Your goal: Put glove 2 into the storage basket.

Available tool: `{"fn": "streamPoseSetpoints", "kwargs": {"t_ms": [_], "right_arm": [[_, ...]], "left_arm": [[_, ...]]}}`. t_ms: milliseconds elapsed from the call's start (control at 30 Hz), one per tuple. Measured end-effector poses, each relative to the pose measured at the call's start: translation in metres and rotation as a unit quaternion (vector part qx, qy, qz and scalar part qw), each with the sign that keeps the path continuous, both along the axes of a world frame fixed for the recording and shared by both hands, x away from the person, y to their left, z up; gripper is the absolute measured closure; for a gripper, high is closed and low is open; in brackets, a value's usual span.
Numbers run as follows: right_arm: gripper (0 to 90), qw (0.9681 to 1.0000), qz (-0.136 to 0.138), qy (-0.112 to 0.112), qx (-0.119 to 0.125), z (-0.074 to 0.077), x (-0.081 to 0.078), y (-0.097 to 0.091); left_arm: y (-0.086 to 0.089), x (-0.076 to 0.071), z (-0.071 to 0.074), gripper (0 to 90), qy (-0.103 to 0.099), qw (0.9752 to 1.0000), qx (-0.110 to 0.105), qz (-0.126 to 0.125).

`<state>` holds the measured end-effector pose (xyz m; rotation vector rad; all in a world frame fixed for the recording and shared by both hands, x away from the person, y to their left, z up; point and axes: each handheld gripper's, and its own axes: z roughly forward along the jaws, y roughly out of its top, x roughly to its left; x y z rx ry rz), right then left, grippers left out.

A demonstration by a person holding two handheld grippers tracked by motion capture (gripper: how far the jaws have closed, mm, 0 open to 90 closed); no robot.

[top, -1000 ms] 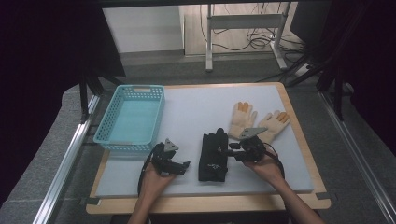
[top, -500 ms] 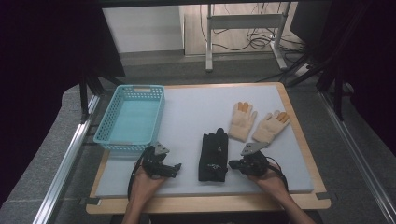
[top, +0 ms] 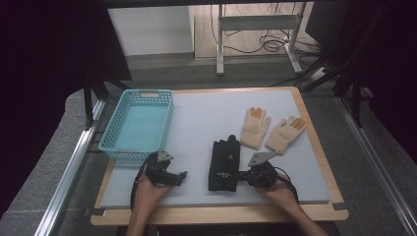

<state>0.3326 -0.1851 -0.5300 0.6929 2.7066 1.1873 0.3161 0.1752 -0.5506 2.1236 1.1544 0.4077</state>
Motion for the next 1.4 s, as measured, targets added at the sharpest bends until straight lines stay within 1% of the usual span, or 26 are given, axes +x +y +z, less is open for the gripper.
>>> {"fn": "streamPoseSetpoints", "kwargs": {"t_ms": [67, 267, 567, 800, 900, 1000, 1067, 1167, 1300, 1400], "right_arm": [[84.4, 1.0, 0.002, 0.001, 0.002, 0.0, 0.0, 0.003], [84.2, 0.9999, 0.011, 0.001, 0.003, -0.001, 0.001, 0.016], [82.9, 0.9998, 0.02, 0.003, 0.002, -0.003, 0.005, 0.043], [81.1, 0.9996, 0.027, -0.009, -0.005, -0.003, 0.008, 0.066], [81.1, 0.9995, 0.029, -0.013, -0.003, -0.004, 0.009, 0.072], [80.4, 0.9995, 0.028, -0.012, -0.003, -0.004, 0.009, 0.074], [78.1, 0.9994, 0.031, -0.013, -0.004, -0.004, 0.009, 0.073], [73.0, 0.9993, 0.027, -0.025, -0.009, -0.001, 0.006, 0.068], [64.8, 0.9992, 0.014, -0.037, -0.005, 0.006, 0.007, 0.054], [54.0, 0.9985, -0.01, -0.053, -0.004, 0.012, 0.009, 0.038]], "left_arm": [[0.001, 0.0, 0.0, 2.2, -0.001, 1.0, 0.0, -0.002], [0.001, 0.0, 0.0, 2.2, -0.002, 1.0, 0.001, -0.004], [0.001, 0.0, 0.0, 2.2, -0.002, 1.0, -0.001, -0.004], [0.001, 0.0, -0.001, 2.1, -0.002, 1.0, -0.002, -0.002], [0.001, 0.0, -0.001, 2.0, -0.001, 1.0, -0.002, -0.002], [0.001, 0.0, -0.001, 2.0, -0.001, 1.0, -0.002, -0.002], [0.001, 0.0, -0.001, 2.0, -0.002, 1.0, -0.002, -0.002], [0.001, 0.0, -0.001, 2.0, -0.002, 1.0, -0.002, -0.002], [0.001, 0.0, -0.001, 2.0, -0.002, 1.0, -0.002, -0.002], [0.001, 0.0, -0.001, 2.0, -0.002, 1.0, -0.002, -0.002]]}}
